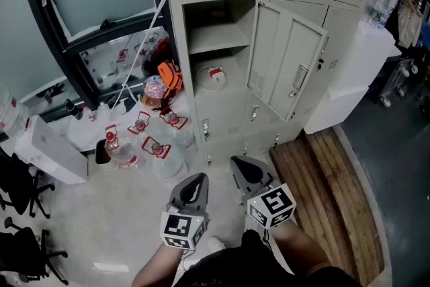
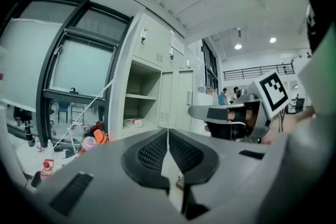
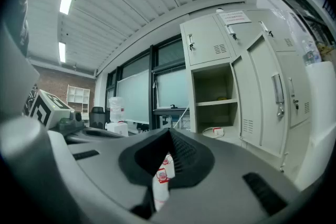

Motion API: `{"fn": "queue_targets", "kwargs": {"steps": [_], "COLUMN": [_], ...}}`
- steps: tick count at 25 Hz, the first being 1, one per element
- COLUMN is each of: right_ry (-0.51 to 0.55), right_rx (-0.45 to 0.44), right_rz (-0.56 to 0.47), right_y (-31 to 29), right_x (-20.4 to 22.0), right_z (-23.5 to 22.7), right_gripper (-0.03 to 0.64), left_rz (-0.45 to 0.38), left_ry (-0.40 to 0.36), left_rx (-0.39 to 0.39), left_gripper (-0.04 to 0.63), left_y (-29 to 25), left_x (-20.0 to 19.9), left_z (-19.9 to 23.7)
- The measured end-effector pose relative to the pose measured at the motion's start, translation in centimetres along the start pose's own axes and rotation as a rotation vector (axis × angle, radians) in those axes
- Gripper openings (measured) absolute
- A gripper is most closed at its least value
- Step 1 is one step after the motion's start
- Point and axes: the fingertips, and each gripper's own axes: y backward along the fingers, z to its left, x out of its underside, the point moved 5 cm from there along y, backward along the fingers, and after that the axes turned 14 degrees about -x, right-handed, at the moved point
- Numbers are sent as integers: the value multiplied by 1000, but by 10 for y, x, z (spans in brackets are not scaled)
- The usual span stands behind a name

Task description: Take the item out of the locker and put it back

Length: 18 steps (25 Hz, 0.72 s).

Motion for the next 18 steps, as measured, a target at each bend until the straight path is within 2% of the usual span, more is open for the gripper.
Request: {"fn": "queue_targets", "kwargs": {"steps": [9,18], "right_ry": [-5,11], "right_rx": [-9,-40], "right_rz": [-14,-19], "right_y": [-4,-14], "right_x": [-1,-10], "right_z": [-16,-57], "right_gripper": [-5,-5], "left_rz": [9,3], "left_ry": [-2,-11], "left_rx": [-3,-33], "left_gripper": [12,12], "left_y": [-15,-48], "left_x": [-1,-12], "left_z": [-4,-13]}}
